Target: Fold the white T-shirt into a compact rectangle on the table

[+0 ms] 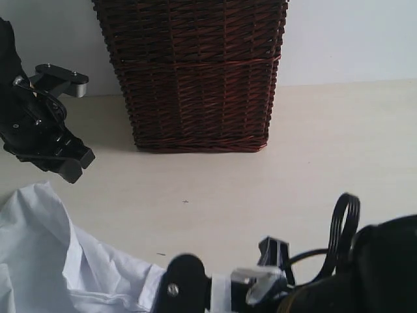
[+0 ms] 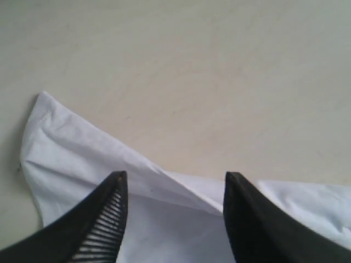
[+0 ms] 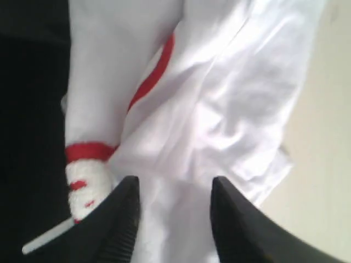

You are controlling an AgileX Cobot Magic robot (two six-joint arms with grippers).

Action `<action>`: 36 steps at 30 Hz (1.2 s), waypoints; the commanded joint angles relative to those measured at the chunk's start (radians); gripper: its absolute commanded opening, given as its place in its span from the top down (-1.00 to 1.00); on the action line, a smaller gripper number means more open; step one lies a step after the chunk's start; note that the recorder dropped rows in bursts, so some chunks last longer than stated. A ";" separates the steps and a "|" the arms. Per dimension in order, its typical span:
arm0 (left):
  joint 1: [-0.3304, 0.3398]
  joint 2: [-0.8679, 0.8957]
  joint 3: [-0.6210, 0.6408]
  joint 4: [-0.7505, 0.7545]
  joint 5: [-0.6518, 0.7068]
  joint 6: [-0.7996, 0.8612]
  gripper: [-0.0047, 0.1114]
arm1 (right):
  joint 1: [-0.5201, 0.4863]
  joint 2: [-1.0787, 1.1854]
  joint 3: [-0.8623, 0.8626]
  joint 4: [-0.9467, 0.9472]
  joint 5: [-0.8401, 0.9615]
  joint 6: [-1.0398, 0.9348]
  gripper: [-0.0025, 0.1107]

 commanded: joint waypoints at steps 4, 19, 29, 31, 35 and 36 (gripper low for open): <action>0.003 -0.009 -0.006 -0.011 0.006 -0.010 0.01 | 0.003 -0.100 -0.073 -0.093 0.018 0.123 -0.03; 0.003 -0.009 -0.006 -0.032 0.043 -0.010 0.01 | -0.267 0.219 -0.044 -0.218 -0.240 0.416 0.10; 0.003 -0.009 -0.006 -0.032 0.023 -0.003 0.01 | -0.297 0.408 -0.044 -0.049 -0.348 0.189 0.22; 0.003 -0.009 -0.006 -0.032 0.023 -0.001 0.01 | -0.294 0.411 -0.044 -0.009 -0.350 0.146 0.27; 0.003 -0.009 -0.006 -0.032 0.021 0.002 0.01 | -0.294 0.402 -0.044 -0.002 -0.336 0.130 0.41; 0.003 -0.009 -0.006 -0.032 0.021 0.002 0.01 | -0.294 0.397 -0.044 -0.007 -0.336 0.130 0.50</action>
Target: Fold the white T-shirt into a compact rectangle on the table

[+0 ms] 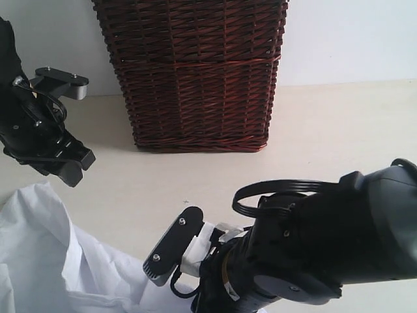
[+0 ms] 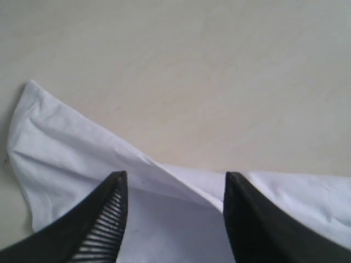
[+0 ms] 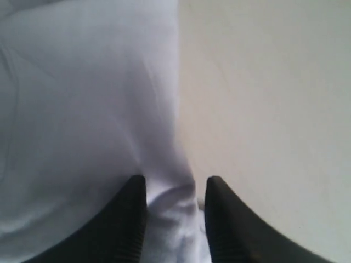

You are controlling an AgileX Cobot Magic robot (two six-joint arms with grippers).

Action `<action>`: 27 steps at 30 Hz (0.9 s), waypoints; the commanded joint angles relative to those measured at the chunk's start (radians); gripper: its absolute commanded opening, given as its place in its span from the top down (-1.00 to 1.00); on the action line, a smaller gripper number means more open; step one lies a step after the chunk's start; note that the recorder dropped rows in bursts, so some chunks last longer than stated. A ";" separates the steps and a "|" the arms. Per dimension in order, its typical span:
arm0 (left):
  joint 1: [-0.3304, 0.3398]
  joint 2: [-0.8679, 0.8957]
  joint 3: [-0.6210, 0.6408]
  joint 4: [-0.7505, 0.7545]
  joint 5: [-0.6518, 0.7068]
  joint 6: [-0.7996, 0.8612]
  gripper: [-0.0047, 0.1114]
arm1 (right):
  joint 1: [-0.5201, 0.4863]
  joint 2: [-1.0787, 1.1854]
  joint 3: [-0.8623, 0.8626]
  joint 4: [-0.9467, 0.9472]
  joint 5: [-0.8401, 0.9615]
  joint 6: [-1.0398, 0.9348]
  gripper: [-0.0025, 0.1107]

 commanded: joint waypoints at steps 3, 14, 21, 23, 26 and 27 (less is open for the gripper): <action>0.003 -0.009 -0.006 -0.010 -0.007 0.002 0.01 | -0.004 -0.022 0.001 0.012 -0.004 -0.052 0.90; 0.003 -0.009 -0.006 -0.010 -0.007 0.002 0.01 | -0.004 -0.078 0.001 0.007 0.021 -0.093 0.96; 0.003 -0.009 -0.006 -0.010 -0.009 0.002 0.01 | -0.004 -0.216 0.000 0.003 0.052 -0.093 0.96; 0.003 -0.009 -0.006 -0.010 -0.011 0.002 0.01 | -0.004 -0.252 0.000 -0.014 0.063 -0.093 0.96; 0.003 -0.009 -0.006 -0.010 -0.011 0.002 0.01 | -0.004 -0.307 -0.001 -0.020 0.061 -0.093 0.96; 0.003 -0.009 -0.006 -0.010 -0.011 0.002 0.01 | -0.004 -0.323 -0.001 -0.023 0.061 -0.093 0.96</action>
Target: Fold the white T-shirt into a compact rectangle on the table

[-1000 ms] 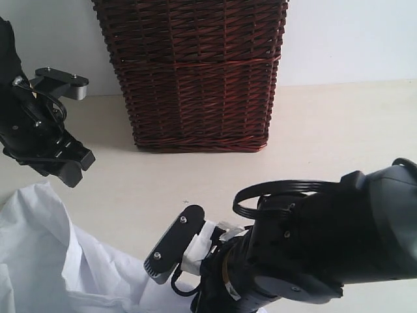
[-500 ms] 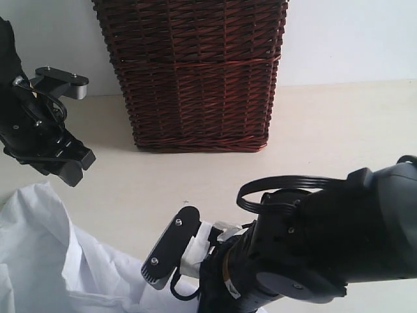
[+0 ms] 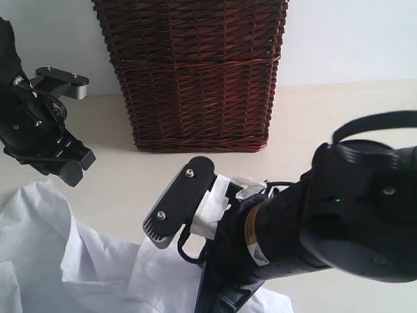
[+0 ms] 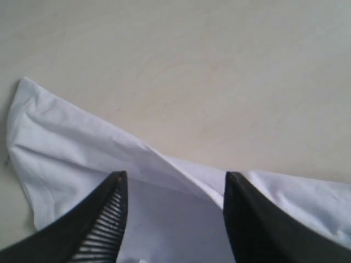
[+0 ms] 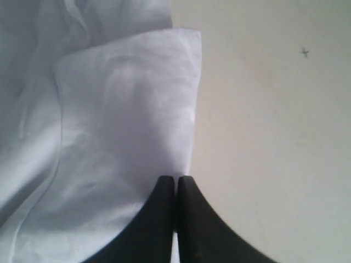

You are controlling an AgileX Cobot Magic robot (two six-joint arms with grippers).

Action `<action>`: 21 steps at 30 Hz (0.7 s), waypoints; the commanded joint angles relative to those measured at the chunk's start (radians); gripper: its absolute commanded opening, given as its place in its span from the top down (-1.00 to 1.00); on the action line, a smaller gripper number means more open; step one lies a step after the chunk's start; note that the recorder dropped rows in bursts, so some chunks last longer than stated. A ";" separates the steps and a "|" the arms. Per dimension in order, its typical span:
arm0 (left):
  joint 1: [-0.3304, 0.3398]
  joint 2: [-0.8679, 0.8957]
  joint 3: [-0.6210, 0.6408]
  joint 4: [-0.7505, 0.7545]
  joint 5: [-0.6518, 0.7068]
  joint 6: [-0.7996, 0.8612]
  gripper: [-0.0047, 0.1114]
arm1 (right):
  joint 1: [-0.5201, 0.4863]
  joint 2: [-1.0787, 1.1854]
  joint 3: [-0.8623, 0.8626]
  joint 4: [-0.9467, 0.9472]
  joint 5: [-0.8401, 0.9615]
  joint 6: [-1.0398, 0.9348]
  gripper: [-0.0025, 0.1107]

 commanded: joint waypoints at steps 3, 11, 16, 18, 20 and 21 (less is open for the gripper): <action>0.003 -0.009 -0.006 -0.012 -0.008 0.000 0.01 | -0.004 -0.096 -0.001 -0.024 0.000 -0.046 0.96; 0.003 -0.009 -0.006 -0.012 -0.008 0.000 0.01 | -0.004 -0.110 -0.001 -0.197 0.000 -0.084 0.96; 0.003 -0.009 -0.006 -0.012 -0.018 0.000 0.01 | -0.004 -0.114 -0.001 -0.218 -0.008 -0.086 0.96; 0.003 -0.009 -0.006 -0.012 -0.020 0.000 0.01 | -0.004 -0.114 -0.001 -0.227 -0.008 -0.088 0.96; 0.003 -0.007 -0.006 -0.031 -0.015 0.003 0.01 | -0.004 -0.114 -0.001 -0.247 -0.010 -0.088 0.96; 0.003 -0.007 -0.006 -0.050 -0.005 0.021 0.01 | -0.004 -0.114 -0.001 -0.257 -0.013 -0.088 0.96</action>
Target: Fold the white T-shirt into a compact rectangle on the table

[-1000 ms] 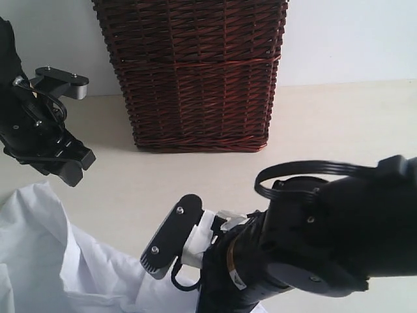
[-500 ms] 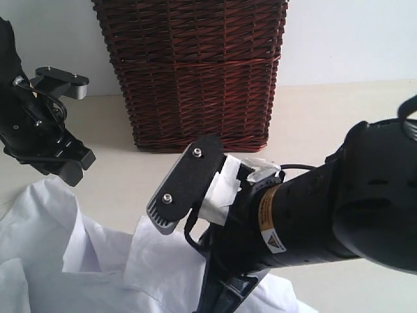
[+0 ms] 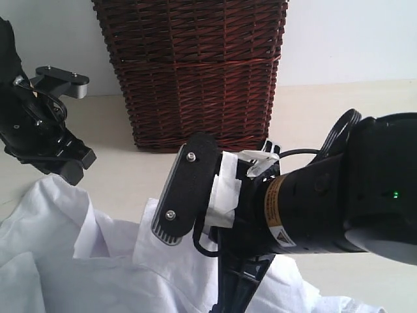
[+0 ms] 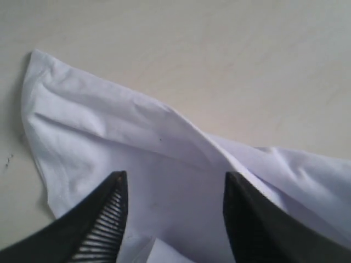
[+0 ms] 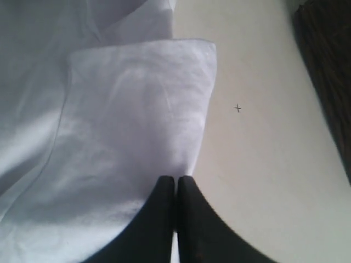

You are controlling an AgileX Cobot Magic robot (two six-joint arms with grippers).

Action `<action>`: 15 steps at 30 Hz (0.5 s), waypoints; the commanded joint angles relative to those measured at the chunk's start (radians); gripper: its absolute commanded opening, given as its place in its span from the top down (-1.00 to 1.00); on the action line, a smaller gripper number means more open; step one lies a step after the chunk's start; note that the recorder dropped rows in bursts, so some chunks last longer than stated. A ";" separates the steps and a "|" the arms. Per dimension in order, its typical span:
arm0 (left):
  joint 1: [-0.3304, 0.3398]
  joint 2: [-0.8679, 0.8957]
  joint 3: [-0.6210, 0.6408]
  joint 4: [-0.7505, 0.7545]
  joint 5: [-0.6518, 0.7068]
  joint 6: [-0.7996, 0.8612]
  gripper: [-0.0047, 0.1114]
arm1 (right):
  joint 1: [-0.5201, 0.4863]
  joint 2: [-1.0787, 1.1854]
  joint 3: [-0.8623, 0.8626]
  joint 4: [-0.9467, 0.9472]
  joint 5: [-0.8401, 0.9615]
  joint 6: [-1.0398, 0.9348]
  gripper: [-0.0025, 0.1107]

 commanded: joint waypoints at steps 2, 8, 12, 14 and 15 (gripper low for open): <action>0.003 -0.001 0.000 -0.134 0.029 0.113 0.01 | -0.004 -0.015 -0.001 -0.070 -0.023 -0.009 0.96; 0.003 0.053 0.005 -0.462 0.086 0.505 0.02 | -0.004 -0.040 -0.001 -0.063 -0.026 -0.006 0.96; 0.003 0.141 0.005 -0.459 0.080 0.532 0.38 | -0.004 -0.048 -0.001 -0.065 -0.008 -0.006 0.96; 0.003 0.194 0.005 -0.459 0.080 0.532 0.56 | -0.004 -0.048 -0.001 -0.065 -0.006 -0.006 0.96; 0.003 0.207 0.005 -0.459 0.083 0.532 0.59 | -0.004 -0.048 -0.001 -0.067 -0.006 -0.006 0.96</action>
